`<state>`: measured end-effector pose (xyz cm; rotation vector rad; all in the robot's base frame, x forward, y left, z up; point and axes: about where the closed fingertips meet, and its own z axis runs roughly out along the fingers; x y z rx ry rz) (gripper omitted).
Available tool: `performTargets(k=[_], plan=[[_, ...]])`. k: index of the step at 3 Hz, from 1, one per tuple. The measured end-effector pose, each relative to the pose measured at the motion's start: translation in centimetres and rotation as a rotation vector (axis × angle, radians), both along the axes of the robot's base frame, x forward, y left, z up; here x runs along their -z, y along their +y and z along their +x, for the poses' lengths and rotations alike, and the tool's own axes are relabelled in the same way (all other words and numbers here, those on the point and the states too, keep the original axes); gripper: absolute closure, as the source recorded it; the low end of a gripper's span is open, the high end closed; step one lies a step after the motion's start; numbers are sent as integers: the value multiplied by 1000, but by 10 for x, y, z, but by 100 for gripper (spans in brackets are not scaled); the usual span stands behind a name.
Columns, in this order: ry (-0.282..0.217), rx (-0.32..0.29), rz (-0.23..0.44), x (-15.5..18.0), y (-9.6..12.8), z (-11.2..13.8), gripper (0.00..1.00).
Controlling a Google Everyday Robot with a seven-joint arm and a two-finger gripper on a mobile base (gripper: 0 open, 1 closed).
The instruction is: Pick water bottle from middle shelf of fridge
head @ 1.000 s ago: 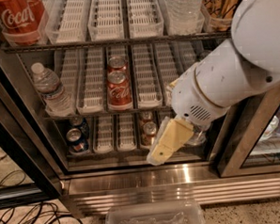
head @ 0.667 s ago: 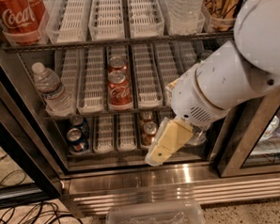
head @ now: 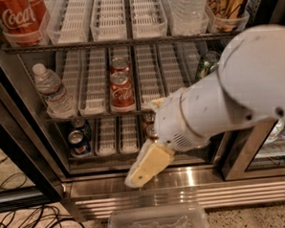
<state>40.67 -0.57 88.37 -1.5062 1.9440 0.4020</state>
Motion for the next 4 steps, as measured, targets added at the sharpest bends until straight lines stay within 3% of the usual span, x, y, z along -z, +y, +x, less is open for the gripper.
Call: performTargets(k=[1,2,3,4], plan=[[5,-17,133,24,62,-13,0],[-25,-5,222,37,111,-13,0],[-99,36,290,37,138,8,0],[-174,101,341,31,149,36,0]])
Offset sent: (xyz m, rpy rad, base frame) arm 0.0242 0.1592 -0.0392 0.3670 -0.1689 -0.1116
